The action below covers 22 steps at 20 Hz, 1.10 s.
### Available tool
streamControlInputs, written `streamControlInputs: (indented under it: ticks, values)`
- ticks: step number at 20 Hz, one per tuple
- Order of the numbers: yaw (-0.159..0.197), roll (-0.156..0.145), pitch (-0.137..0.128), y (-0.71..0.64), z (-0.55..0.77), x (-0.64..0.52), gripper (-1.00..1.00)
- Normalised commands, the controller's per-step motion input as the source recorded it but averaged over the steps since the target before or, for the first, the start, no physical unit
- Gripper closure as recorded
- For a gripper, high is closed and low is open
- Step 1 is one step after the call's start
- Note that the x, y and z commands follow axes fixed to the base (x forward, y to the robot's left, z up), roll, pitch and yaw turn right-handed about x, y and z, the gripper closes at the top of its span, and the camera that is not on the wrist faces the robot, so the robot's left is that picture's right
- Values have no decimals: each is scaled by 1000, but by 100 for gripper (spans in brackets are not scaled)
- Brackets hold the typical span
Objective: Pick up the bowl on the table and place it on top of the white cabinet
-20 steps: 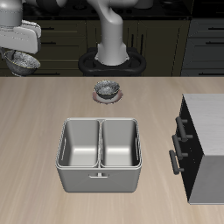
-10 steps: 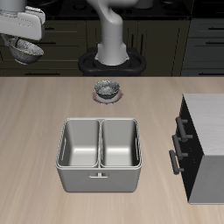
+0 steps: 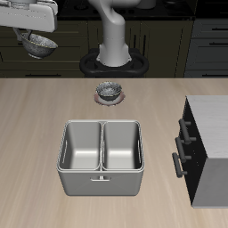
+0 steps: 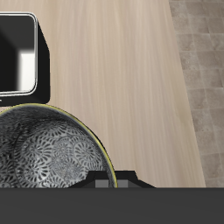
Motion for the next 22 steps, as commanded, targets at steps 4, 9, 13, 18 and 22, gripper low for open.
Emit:
streamControlInputs:
  ticks: [4, 9, 13, 18, 22]
  values:
    - [12, 61, -11, 465, 116, 55, 100]
    - [12, 86, -15, 626, 146, 49, 100]
    - [11, 65, -7, 471, 79, 99, 100]
    - [-5, 39, -11, 446, 102, 132, 100]
    - [-7, 15, -9, 372, 84, 138, 100]
